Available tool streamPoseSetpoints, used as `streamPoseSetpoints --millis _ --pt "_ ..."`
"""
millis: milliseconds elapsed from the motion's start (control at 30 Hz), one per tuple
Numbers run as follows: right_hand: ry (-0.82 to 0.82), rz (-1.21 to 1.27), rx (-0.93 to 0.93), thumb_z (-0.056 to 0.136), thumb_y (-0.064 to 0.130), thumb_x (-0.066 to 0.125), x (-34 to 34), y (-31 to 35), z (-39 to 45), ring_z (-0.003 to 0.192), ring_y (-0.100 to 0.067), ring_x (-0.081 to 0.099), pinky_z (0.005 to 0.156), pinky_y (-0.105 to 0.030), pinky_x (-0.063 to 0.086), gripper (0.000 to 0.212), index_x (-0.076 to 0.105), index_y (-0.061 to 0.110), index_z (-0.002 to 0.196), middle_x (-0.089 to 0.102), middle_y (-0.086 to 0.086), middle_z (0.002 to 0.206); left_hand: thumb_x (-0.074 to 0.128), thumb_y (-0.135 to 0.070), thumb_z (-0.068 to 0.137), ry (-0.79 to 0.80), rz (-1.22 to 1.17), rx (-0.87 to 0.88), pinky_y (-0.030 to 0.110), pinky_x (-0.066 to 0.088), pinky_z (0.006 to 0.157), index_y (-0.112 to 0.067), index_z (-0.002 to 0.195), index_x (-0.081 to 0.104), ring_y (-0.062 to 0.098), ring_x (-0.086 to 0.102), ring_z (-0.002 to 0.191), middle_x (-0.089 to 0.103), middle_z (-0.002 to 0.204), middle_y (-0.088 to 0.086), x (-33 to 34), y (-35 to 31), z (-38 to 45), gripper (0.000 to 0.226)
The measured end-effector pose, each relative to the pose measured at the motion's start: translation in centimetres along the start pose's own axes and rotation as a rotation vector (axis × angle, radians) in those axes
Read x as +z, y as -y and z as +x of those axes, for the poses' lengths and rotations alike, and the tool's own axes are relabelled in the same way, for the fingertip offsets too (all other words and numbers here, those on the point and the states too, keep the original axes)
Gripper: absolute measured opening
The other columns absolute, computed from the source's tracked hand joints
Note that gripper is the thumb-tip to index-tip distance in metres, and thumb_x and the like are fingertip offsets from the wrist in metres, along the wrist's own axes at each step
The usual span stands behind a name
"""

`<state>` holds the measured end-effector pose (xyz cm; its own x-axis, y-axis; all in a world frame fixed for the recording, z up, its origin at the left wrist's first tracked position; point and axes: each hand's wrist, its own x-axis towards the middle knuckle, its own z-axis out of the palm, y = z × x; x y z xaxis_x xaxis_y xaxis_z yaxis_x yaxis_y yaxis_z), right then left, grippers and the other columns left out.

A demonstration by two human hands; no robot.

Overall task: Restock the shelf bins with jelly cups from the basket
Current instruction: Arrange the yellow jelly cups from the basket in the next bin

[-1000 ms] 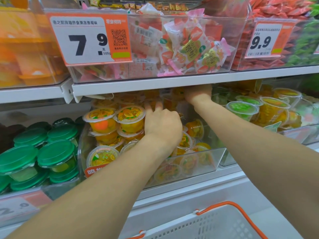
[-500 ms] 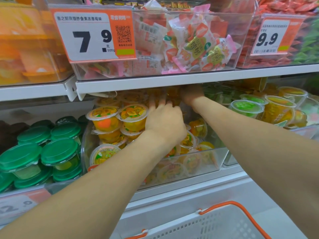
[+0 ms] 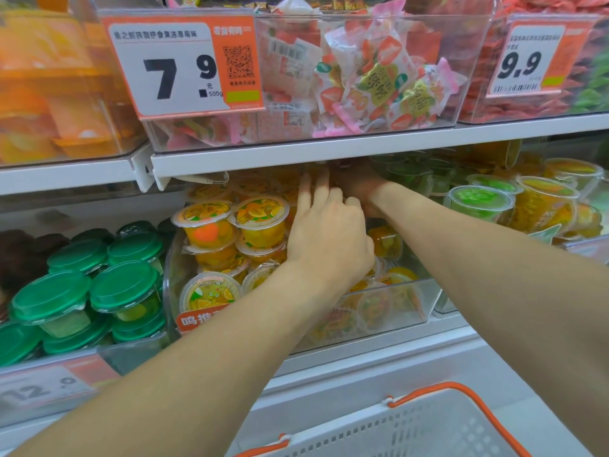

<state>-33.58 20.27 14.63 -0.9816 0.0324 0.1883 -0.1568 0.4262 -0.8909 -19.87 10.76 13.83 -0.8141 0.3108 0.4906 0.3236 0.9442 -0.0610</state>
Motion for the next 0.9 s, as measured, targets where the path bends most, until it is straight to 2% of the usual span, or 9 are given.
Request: streamPoseSetpoints --millis 67,200,300,400,467,567,733,800,900 --pt "0.035 -0.075 -0.024 0.1 0.017 0.053 -0.1 0.2 -0.1 0.103 -0.025 0.054 0.079 -0.028 0.044 0.039 0.052 0.001 0.136 0.056 -0.02 0.134 0.05 -0.035 0.088 0.006 0.004 -0.005 0.051 0.003 0.123 -0.009 0.125 0.059 0.033 0.017 0.149 0.053 0.137 0.014 0.0 0.0 -0.1 0.046" --pt "0.09 -0.377 -0.137 0.103 0.036 0.046 -0.6 0.4 -0.4 0.103 -0.018 0.057 0.084 -0.027 0.042 0.033 0.052 0.017 0.13 0.059 -0.001 0.113 0.05 -0.035 0.088 -0.007 -0.004 -0.002 0.051 0.005 0.123 -0.009 0.126 0.059 0.033 0.019 0.148 0.052 0.138 0.014 -0.1 0.0 -0.2 0.047" --pt "0.065 -0.296 -0.084 0.097 0.041 0.049 -0.3 0.0 -0.4 0.105 -0.021 0.061 0.095 -0.036 0.05 0.039 0.054 0.019 0.129 0.063 -0.004 0.118 0.049 -0.036 0.088 -0.023 -0.01 0.003 0.05 0.006 0.123 -0.009 0.125 0.058 0.032 0.021 0.147 0.052 0.138 0.013 -0.2 0.2 -0.5 0.047" --pt "-0.015 -0.169 -0.044 0.101 0.029 0.045 -0.2 -0.3 -0.6 0.102 -0.024 0.063 0.098 -0.046 0.052 0.027 0.057 0.015 0.121 0.065 -0.007 0.116 0.048 -0.035 0.088 -0.03 -0.034 0.011 0.049 0.009 0.123 -0.007 0.123 0.059 0.033 0.024 0.146 0.053 0.137 0.014 -0.1 0.5 -1.0 0.046" --pt "-0.054 -0.141 -0.048 0.103 0.022 0.044 -0.6 -0.2 -1.1 0.106 -0.023 0.057 0.104 -0.042 0.047 0.027 0.056 0.012 0.126 0.06 -0.012 0.125 0.048 -0.032 0.087 -0.041 -0.073 0.027 0.048 0.011 0.123 -0.006 0.12 0.06 0.033 0.026 0.146 0.056 0.133 0.015 0.1 0.6 -1.5 0.044" --pt "-0.028 -0.465 -0.076 0.102 0.012 0.042 -2.2 -0.5 -2.4 0.103 -0.03 0.056 0.087 -0.032 0.046 0.029 0.06 0.002 0.122 0.06 -0.02 0.126 0.047 -0.03 0.088 -0.034 -0.11 0.033 0.045 0.009 0.124 -0.006 0.122 0.059 0.032 0.027 0.145 0.056 0.134 0.014 0.3 0.4 -2.4 0.043" --pt "0.383 -1.127 -0.037 0.094 0.009 0.053 -3.4 -1.0 -6.0 0.079 -0.021 0.055 0.073 -0.031 0.045 0.008 0.056 0.011 0.101 0.06 -0.009 0.102 0.044 -0.034 0.091 0.006 -0.08 0.024 0.045 0.003 0.125 -0.006 0.135 0.051 0.03 0.011 0.152 0.04 0.151 0.015 0.7 -0.4 -3.5 0.053" --pt "0.454 -1.264 -0.062 0.094 0.011 0.055 -3.2 -1.0 -6.4 0.068 -0.017 0.049 0.069 -0.03 0.041 0.004 0.052 0.013 0.092 0.055 -0.005 0.088 0.044 -0.033 0.092 0.008 -0.108 0.018 0.043 0.001 0.125 -0.007 0.138 0.049 0.028 0.008 0.153 0.038 0.154 0.014 0.8 -0.6 -3.7 0.053" --pt "0.473 -1.361 -0.085 0.092 0.011 0.058 -3.0 -0.7 -6.3 0.064 -0.018 0.05 0.067 -0.03 0.042 0.017 0.053 0.013 0.076 0.054 -0.003 0.078 0.045 -0.032 0.093 0.021 -0.153 0.012 0.041 0.003 0.125 -0.006 0.141 0.047 0.026 0.011 0.153 0.039 0.154 0.012 1.1 -0.6 -4.1 0.054"
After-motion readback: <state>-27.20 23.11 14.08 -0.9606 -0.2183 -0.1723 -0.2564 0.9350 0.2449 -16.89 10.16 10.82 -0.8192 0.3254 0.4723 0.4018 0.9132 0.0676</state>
